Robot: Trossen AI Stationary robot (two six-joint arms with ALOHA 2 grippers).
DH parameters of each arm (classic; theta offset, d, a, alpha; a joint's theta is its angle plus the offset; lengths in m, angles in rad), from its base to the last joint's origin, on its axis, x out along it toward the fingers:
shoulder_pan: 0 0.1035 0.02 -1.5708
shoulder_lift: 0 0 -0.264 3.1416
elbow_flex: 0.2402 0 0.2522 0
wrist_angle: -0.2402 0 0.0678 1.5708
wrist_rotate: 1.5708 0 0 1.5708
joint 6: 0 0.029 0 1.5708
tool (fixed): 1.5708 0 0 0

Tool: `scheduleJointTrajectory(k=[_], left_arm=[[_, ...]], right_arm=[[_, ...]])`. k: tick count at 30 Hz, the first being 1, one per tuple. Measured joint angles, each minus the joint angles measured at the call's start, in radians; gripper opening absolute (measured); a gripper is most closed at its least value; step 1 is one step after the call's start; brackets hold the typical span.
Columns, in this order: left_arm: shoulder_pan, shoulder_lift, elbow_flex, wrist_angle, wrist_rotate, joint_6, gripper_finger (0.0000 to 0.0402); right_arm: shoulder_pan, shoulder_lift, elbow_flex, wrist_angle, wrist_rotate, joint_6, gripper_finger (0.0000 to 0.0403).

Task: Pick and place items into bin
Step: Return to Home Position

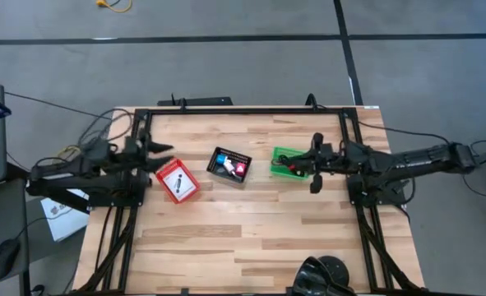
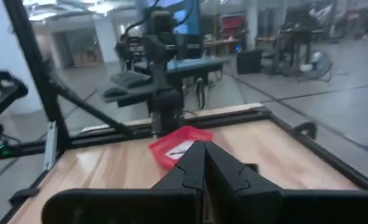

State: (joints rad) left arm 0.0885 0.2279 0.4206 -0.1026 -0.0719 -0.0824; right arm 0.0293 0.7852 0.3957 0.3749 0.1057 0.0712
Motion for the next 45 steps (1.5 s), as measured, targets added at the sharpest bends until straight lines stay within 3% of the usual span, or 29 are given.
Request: scheduleJointTrajectory(k=[6,10,14,18,24,30,39,45], left_arm=[[-0.006,-0.229,0.071,-0.177,-0.058,0.022,0.0148],[-0.006,-0.206,0.049,-0.215,-0.068,0.012,0.0148],[-0.007,-0.125,-0.063,-0.041,-0.072,0.006,0.0148],[-0.008,-0.096,-0.205,0.273,-0.062,0.008,0.0148],[-0.008,-0.121,-0.361,0.395,-0.065,-0.013,0.0148],[-0.008,-0.162,-0.409,0.387,-0.084,-0.007,0.0148],[-0.008,-0.165,-0.41,0.163,-0.084,-0.087,0.0148],[-0.008,-0.156,-0.411,0.16,-0.065,-0.091,0.0148]], right_arm=[[-0.025,-0.147,-0.091,-0.062,-0.001,0.054,0.0],[-0.025,-0.258,-0.192,-0.014,0.001,0.079,0.0],[-0.016,-0.316,-0.309,0.109,0.015,0.087,0.0],[-0.009,-0.351,-0.388,0.192,0.032,0.123,0.0],[-0.011,-0.355,-0.388,0.176,0.037,0.134,0.0],[-0.011,-0.355,-0.388,0.157,0.035,0.132,0.0],[-0.01,-0.354,-0.388,0.007,0.03,0.132,0.0],[-0.01,-0.354,-0.388,-0.079,0.03,0.132,0.0]])
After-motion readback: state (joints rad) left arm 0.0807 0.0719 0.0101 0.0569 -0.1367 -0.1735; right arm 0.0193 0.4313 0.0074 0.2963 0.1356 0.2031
